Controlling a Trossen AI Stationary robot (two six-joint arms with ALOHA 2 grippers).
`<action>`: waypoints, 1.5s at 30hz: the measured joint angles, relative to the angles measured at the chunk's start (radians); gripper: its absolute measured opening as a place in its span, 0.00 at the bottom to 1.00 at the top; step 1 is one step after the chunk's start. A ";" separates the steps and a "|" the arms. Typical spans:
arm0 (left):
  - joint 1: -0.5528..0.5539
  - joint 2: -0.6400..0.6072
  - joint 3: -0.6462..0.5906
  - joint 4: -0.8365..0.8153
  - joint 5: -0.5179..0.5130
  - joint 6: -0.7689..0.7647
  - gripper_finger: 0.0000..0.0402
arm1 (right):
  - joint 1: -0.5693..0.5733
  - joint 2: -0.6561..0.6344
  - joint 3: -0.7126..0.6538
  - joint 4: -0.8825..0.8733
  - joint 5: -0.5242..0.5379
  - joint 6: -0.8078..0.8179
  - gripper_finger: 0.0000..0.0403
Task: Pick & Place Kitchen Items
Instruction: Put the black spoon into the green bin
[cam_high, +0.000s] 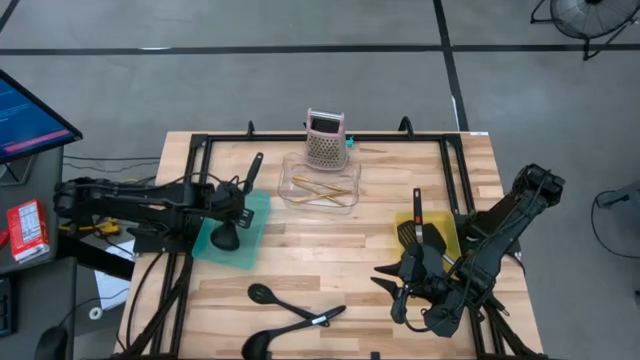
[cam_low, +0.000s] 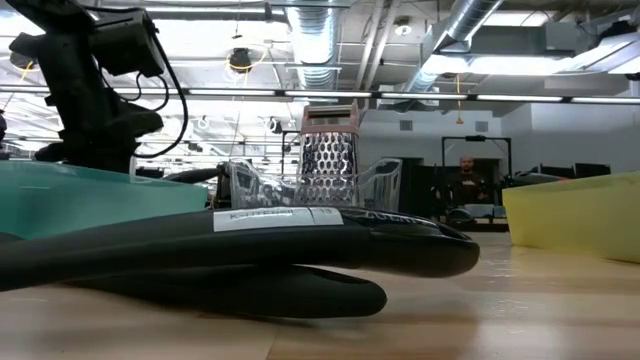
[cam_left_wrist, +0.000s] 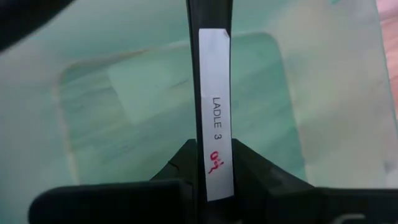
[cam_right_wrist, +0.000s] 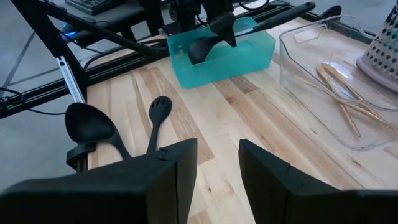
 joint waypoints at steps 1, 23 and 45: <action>0.000 0.000 0.000 0.001 0.002 0.000 0.12 | 0.000 0.000 0.000 0.000 0.000 0.000 0.29; 0.000 0.000 -0.001 0.035 0.036 0.069 0.56 | 0.000 0.000 0.000 0.001 0.000 0.000 0.29; 0.000 0.000 -0.001 0.048 0.077 0.106 0.72 | 0.000 0.000 0.000 0.001 0.000 0.000 0.29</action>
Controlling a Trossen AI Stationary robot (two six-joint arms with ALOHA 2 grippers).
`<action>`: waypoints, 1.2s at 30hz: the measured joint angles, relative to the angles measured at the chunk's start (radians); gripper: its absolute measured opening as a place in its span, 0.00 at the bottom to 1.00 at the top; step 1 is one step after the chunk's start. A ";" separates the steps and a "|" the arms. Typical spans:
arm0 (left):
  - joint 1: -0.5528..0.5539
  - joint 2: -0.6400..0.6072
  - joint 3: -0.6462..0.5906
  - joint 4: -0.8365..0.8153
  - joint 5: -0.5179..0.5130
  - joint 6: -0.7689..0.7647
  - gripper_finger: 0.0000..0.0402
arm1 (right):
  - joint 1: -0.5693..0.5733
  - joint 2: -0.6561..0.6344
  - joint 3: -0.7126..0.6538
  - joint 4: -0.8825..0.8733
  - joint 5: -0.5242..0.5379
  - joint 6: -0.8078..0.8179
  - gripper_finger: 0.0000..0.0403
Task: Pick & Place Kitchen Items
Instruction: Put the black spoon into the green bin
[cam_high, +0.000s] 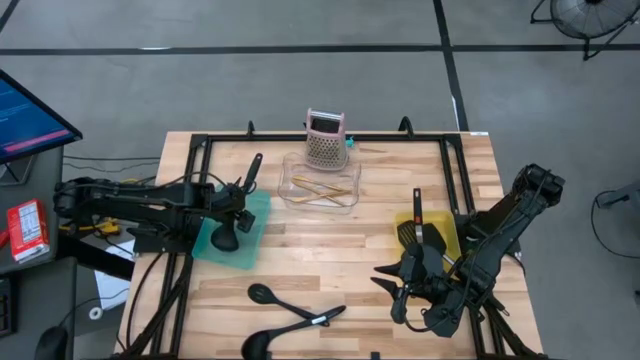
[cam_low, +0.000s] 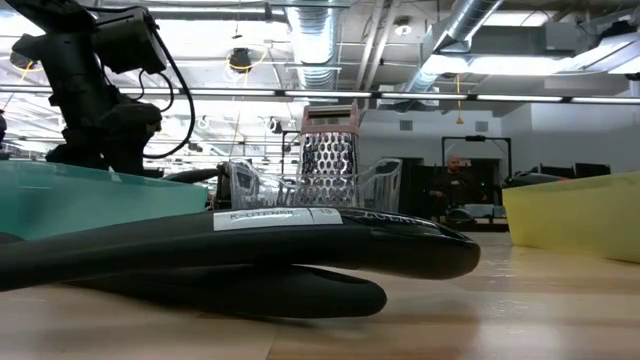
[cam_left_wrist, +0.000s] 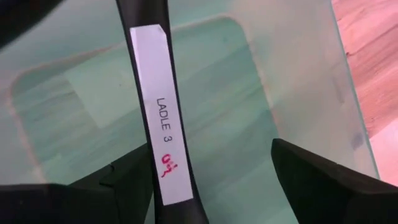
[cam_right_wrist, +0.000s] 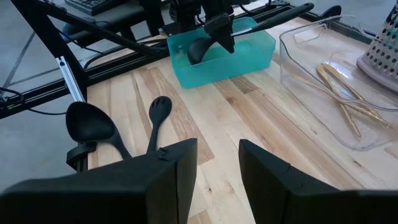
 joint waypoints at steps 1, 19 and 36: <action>0.000 0.000 0.000 0.000 0.000 0.001 0.72 | 0.000 0.000 0.000 0.000 0.000 0.000 0.29; 0.000 0.000 0.188 -0.131 -0.035 0.151 0.72 | 0.000 0.000 0.000 0.000 0.000 0.000 0.29; -0.162 0.000 0.390 -0.043 0.123 0.211 0.72 | 0.000 0.000 0.000 0.004 0.001 0.000 0.29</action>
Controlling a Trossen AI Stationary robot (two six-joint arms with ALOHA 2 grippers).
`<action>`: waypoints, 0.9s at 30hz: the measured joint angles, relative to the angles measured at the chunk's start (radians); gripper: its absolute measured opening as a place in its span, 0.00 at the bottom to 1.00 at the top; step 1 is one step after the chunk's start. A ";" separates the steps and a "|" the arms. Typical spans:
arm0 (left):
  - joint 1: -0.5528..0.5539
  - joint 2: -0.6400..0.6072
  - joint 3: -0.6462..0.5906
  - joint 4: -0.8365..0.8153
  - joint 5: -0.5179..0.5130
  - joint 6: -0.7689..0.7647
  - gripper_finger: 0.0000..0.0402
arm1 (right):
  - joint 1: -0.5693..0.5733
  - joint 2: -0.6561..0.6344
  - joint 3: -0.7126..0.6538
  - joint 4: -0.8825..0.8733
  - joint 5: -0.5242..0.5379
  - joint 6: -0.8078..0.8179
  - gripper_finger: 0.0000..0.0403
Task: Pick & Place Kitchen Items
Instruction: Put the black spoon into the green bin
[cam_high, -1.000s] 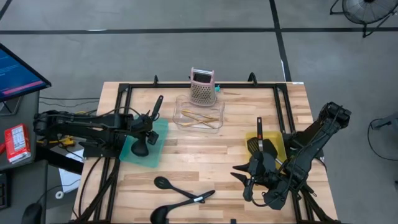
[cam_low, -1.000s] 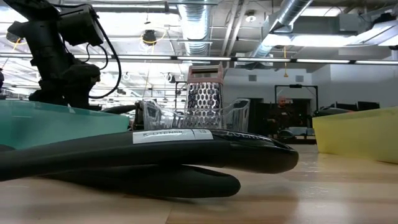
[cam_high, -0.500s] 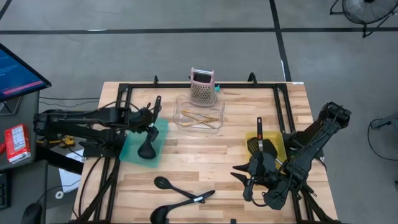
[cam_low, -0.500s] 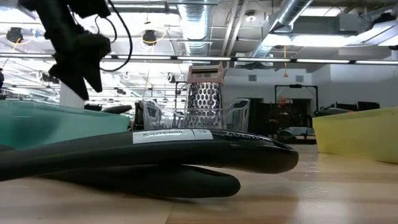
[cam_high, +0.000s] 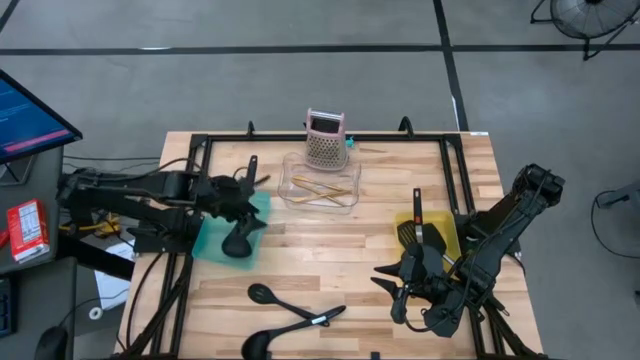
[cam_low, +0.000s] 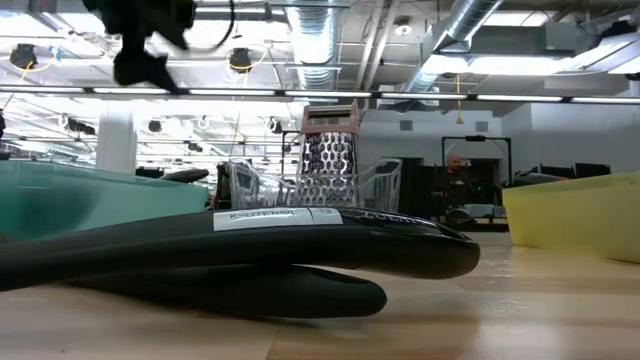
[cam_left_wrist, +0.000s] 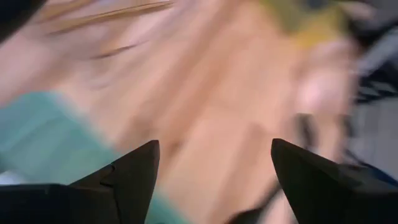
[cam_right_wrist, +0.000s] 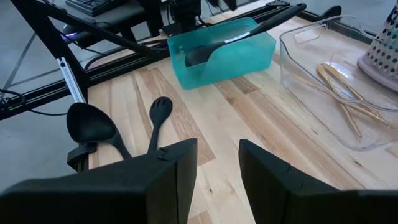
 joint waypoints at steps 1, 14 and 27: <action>-0.029 0.002 0.000 0.042 0.010 -0.001 0.72 | 0.000 0.000 0.000 0.000 0.000 0.000 0.29; -0.441 0.256 0.032 0.383 -0.005 -0.013 0.72 | -0.014 0.000 0.000 0.000 0.000 0.000 0.29; -0.575 0.631 0.224 0.331 -0.033 0.004 0.72 | -0.033 0.000 0.000 0.007 0.000 0.000 0.29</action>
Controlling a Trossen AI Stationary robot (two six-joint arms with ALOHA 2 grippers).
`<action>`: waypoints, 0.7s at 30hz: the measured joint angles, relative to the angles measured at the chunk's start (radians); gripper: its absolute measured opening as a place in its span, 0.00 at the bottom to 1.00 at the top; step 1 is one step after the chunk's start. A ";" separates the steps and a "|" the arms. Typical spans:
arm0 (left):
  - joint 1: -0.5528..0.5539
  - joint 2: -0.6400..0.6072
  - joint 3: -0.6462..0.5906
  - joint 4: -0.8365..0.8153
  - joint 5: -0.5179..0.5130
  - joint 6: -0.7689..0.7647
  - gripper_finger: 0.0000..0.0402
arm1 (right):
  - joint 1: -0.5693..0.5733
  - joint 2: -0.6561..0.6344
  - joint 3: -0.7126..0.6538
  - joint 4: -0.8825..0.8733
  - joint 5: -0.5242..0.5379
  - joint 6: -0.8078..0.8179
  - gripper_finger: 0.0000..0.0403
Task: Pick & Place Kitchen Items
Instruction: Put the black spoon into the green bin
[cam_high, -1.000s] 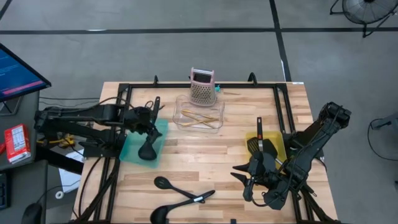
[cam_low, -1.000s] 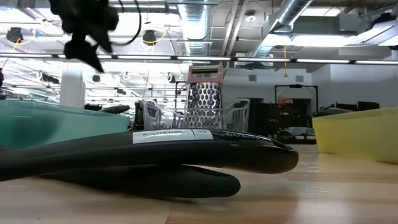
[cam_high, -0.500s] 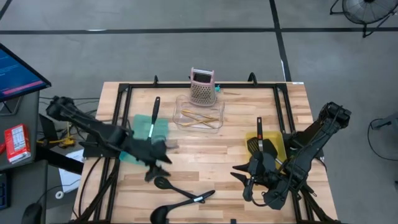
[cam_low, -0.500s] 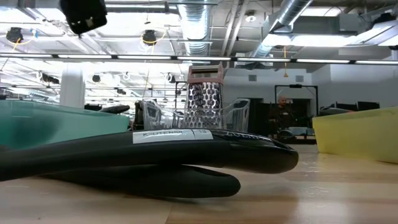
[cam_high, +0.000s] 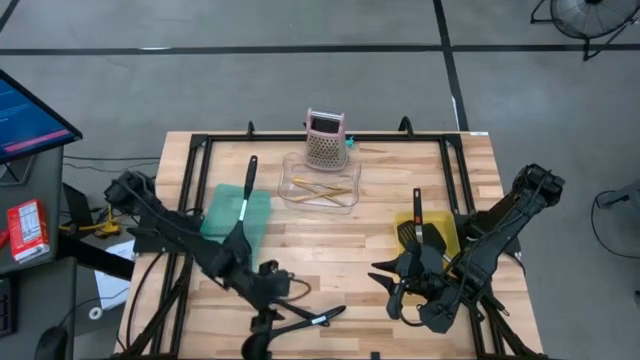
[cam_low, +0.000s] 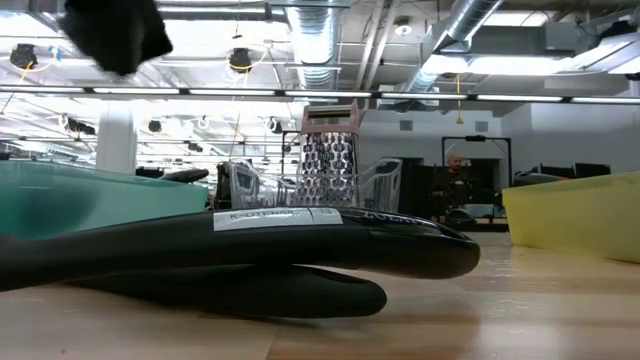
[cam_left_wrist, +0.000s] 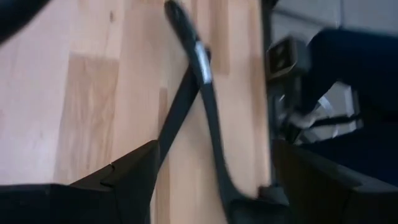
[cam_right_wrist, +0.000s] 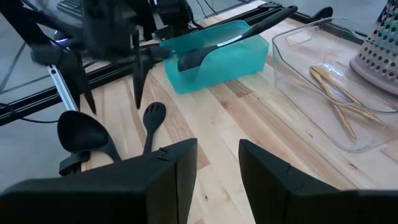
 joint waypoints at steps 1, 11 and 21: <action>-0.007 0.024 0.008 -0.011 -0.001 0.000 0.72 | 0.000 0.000 0.000 0.000 0.000 0.000 0.29; -0.073 0.201 0.126 -0.129 -0.019 -0.001 0.72 | 0.001 0.000 0.000 -0.009 -0.017 0.000 0.29; -0.097 0.273 0.207 -0.192 -0.051 -0.058 0.72 | 0.001 0.000 0.000 -0.015 -0.031 0.000 0.29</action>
